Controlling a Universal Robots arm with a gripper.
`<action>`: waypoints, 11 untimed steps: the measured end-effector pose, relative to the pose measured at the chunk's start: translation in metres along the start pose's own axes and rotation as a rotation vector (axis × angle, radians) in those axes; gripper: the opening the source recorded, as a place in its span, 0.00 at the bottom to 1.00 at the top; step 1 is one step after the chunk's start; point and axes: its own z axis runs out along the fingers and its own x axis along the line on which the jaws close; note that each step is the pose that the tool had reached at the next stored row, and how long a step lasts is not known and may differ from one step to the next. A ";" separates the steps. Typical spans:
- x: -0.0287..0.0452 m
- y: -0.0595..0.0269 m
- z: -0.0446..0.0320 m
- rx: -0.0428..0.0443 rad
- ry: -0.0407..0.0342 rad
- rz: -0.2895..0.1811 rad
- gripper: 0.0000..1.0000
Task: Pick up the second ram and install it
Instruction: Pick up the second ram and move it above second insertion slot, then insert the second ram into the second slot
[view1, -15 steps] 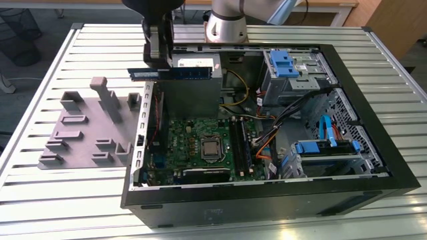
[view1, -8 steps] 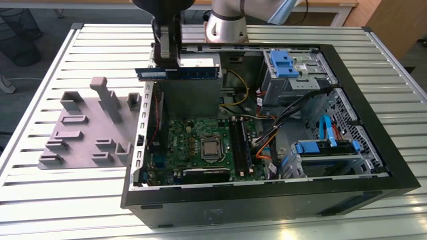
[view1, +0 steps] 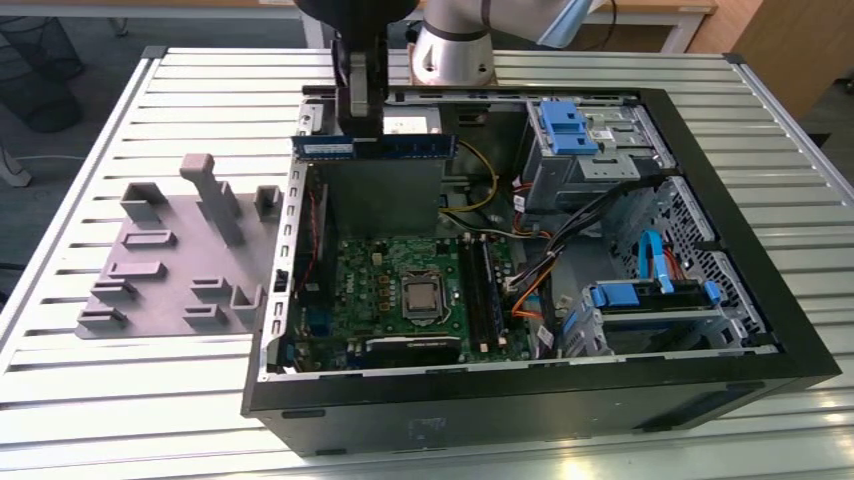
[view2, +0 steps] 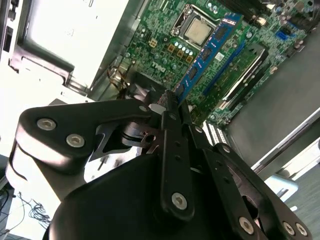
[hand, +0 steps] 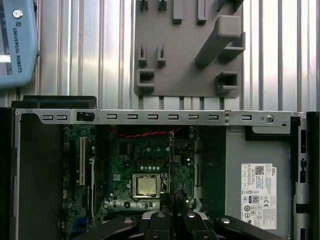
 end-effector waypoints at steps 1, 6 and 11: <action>0.0000 -0.0016 0.0000 0.0000 0.0000 0.000 0.14; 0.0000 -0.0026 0.0000 0.0000 -0.0001 0.000 0.14; 0.0000 -0.0027 0.0000 0.0000 0.0000 0.000 0.14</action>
